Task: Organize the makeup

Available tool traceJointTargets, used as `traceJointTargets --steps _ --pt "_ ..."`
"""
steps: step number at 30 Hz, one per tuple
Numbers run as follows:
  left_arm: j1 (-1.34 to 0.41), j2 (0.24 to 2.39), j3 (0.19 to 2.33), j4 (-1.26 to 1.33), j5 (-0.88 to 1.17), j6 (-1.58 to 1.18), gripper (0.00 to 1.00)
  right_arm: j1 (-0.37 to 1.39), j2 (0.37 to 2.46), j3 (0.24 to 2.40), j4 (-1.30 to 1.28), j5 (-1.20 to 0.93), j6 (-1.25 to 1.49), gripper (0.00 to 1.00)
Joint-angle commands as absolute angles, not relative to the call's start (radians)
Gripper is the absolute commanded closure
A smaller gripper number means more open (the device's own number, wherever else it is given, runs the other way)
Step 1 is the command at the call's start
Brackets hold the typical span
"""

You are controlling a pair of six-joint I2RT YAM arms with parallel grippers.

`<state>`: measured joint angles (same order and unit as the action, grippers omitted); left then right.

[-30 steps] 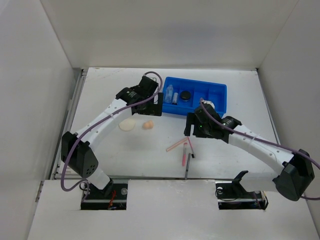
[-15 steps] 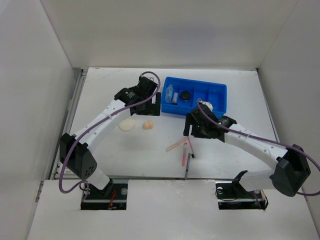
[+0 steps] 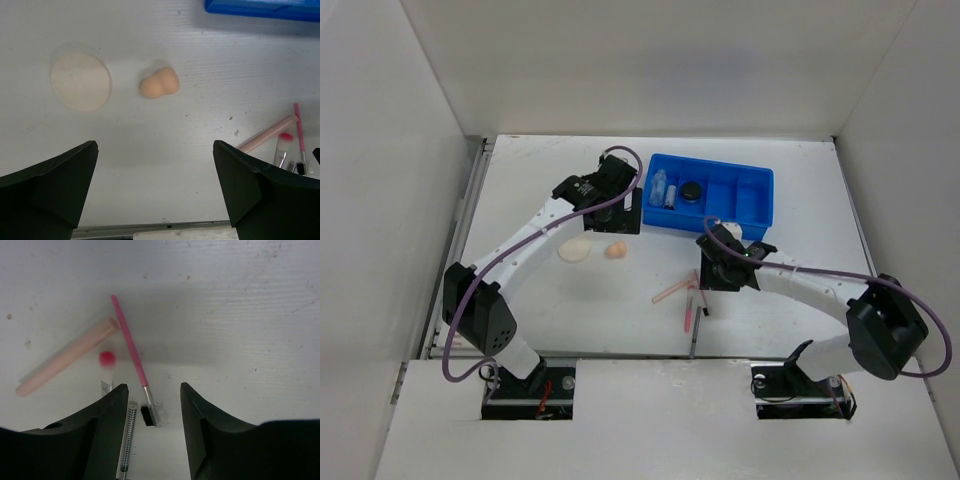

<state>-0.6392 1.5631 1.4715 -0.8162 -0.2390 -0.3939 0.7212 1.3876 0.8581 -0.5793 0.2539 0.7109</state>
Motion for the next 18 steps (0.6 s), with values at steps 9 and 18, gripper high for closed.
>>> traceJointTargets --steps 9,18 --pt "-0.638 1.575 1.479 -0.839 -0.232 -0.396 0.01 0.726 1.466 0.850 -0.482 0.206 0.692 0.50" --pt "-0.638 1.575 1.489 -0.830 -0.232 -0.377 0.01 0.726 1.466 0.874 -0.465 0.176 0.673 0.50"
